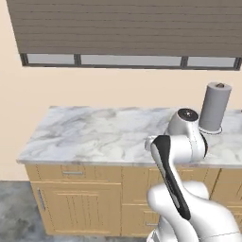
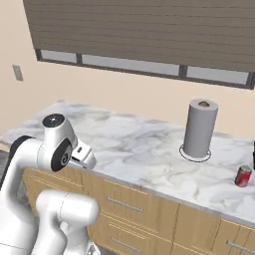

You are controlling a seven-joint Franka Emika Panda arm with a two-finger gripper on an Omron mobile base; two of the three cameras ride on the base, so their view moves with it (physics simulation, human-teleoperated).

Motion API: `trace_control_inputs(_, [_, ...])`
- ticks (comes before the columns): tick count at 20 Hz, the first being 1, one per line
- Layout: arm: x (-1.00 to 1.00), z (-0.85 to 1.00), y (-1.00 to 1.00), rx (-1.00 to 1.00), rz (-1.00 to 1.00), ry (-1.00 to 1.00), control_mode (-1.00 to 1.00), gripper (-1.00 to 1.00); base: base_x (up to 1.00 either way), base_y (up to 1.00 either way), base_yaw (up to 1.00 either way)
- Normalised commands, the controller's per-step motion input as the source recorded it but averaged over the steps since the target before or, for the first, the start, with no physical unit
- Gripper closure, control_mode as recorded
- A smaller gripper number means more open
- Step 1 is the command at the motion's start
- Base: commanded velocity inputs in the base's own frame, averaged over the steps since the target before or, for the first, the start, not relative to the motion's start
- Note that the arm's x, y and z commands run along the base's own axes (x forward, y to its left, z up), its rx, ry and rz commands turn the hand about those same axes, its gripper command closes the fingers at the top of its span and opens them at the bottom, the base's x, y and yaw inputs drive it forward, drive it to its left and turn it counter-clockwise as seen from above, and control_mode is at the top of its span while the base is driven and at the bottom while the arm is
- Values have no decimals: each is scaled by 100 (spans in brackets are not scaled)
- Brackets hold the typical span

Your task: Move the drinks to the dining counter.

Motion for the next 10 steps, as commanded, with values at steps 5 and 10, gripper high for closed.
trace_control_inputs(5, [0,0,0,0,0,0,100,-100,-6,-67,-46])
trace_control_inputs(10, [0,0,0,0,0,0,100,-100,10,-63,-67])
